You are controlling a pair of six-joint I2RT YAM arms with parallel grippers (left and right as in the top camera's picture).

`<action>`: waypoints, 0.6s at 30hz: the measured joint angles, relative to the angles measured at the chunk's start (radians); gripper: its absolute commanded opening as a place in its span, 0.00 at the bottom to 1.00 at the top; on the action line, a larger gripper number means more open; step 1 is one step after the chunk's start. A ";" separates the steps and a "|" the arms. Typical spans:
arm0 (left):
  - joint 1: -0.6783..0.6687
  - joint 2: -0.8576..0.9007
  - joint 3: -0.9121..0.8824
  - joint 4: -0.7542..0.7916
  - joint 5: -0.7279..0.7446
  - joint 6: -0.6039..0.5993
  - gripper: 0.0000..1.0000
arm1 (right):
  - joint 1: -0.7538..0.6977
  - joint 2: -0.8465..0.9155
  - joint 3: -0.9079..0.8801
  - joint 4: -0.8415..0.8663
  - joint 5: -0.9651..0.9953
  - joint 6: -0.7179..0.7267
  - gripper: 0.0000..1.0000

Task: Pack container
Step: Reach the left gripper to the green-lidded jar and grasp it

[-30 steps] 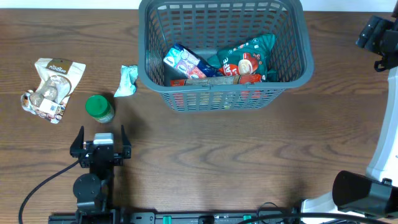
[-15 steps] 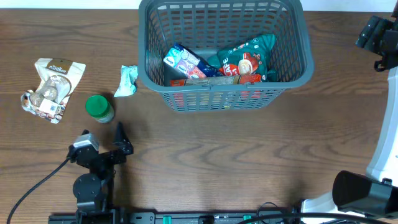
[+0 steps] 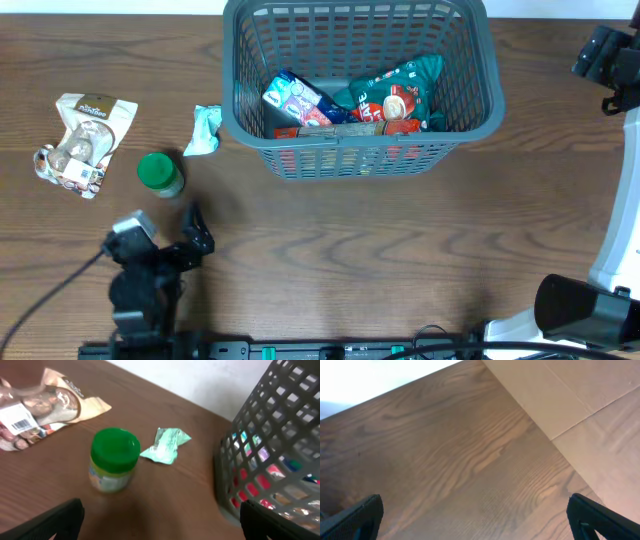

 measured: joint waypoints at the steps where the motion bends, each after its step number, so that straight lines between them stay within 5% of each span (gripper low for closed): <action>1: 0.000 0.045 0.050 -0.009 0.000 0.010 0.99 | 0.000 0.000 0.000 -0.001 0.000 0.000 0.99; 13: 0.010 0.934 0.891 -0.457 0.000 0.069 0.99 | 0.000 0.000 0.000 -0.001 0.000 0.000 0.99; 18: 0.014 1.163 1.032 -0.476 0.000 0.076 0.99 | 0.000 0.000 0.000 0.000 0.000 0.000 0.99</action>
